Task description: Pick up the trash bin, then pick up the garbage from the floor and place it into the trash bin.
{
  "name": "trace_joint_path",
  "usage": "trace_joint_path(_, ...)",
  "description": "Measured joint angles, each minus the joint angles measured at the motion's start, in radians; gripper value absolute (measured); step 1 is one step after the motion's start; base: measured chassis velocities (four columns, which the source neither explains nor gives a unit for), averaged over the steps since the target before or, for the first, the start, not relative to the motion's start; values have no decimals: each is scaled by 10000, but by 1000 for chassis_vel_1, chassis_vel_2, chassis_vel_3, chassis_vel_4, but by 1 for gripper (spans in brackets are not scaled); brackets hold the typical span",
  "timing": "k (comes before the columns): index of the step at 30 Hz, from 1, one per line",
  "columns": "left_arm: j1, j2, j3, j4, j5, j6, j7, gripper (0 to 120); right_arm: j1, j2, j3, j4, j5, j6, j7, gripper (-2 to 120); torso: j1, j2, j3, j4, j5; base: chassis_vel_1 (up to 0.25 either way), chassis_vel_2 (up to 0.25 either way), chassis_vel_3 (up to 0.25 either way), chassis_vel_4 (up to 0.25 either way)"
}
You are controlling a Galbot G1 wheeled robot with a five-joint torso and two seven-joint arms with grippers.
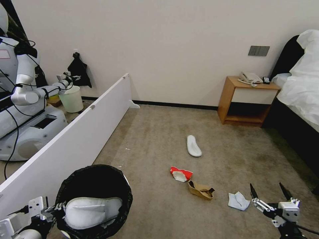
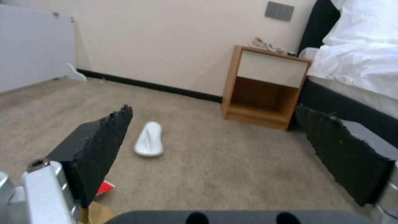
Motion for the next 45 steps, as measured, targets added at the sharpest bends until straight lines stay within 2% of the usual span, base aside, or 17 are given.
trace_joint_path(27,-10,-108,7,-82,171,-11,-18,2,-91,52,-30,-238,64,183,-368,100,0,0,1,2,0,-25,-21,-23,-24)
trace_joint_path(45,-79,-132,1,-54,291,-25,-44,2,-219,593,228,-883,228,295,-519,100,0,0,1,0,0,0,0,0,0)
